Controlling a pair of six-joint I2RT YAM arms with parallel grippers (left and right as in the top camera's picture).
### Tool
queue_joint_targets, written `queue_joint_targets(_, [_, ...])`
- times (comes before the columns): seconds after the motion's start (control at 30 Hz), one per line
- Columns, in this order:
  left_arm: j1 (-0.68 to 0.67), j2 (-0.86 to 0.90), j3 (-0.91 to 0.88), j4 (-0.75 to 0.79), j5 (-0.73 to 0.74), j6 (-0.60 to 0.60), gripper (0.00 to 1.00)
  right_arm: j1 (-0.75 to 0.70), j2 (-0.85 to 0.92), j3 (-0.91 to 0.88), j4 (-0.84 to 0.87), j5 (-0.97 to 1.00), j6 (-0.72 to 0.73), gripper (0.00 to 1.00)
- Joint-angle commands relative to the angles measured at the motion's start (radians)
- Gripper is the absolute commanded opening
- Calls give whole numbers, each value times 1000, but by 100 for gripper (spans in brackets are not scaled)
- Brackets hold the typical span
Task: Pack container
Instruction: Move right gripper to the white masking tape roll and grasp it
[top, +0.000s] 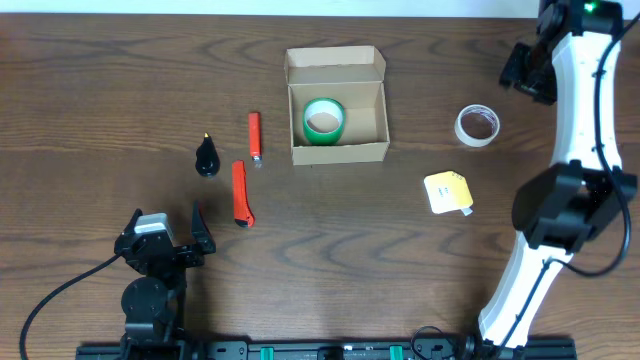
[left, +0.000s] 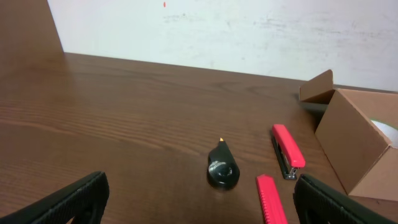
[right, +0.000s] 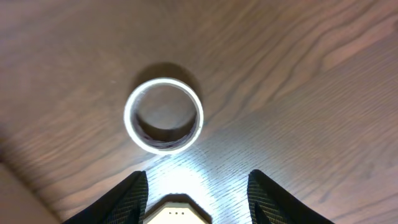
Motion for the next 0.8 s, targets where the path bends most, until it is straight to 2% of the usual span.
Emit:
queue_joint_targets(0.0, [-2,-8,-18,-37,-10,0,96,-3,89,-4,-5,-25,24,53])
queue_joint_targets(0.33, [-2,-8,-18,-37,-10,0,95,-10,270,-4,10,-26,-14,52])
queue_joint_targets(0.77, [-2,-8,-18,-37,-10,0,95,-11,328,-6,64,-25,-32,44])
